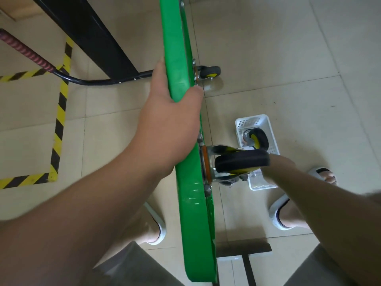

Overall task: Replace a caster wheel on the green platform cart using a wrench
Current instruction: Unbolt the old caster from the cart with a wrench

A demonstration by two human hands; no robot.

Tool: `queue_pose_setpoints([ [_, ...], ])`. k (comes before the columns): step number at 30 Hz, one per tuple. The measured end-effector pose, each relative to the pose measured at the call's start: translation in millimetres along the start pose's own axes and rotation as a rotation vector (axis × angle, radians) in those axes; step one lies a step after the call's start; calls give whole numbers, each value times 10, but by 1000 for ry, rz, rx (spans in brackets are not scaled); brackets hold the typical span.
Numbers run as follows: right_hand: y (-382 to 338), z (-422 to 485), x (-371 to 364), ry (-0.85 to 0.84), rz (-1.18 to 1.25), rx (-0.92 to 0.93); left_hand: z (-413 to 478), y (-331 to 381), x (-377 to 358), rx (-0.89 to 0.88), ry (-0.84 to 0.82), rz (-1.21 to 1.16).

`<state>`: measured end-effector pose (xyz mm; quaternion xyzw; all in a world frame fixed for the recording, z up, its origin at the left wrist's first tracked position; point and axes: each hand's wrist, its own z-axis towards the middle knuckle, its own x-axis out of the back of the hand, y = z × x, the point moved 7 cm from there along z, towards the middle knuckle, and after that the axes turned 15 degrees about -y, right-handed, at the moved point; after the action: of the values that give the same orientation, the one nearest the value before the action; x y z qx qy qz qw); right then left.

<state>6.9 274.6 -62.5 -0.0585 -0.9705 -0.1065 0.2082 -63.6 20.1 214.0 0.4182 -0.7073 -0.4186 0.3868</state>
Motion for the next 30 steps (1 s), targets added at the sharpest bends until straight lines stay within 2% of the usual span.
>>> queue_pose_setpoints([
  [4,23,-206,313,90,114,20,4,-22,8,-11,11,-2],
  [8,-2,-362,631,143,8,79,3,-54,8,-3,2,-40],
  [13,-75,-1017,1152,270,56,190,0,-59,5,-8,3,-49],
  [19,18,-1790,1722,534,475,436,10,-63,16,-16,-3,-32],
  [24,51,-2205,1918,478,968,656,13,-60,36,-7,-4,-40],
  [27,7,-2385,2034,418,1139,775,20,-50,50,-2,2,-29],
  [30,-43,-2469,2129,398,1213,857,34,-53,41,12,-1,-19],
])
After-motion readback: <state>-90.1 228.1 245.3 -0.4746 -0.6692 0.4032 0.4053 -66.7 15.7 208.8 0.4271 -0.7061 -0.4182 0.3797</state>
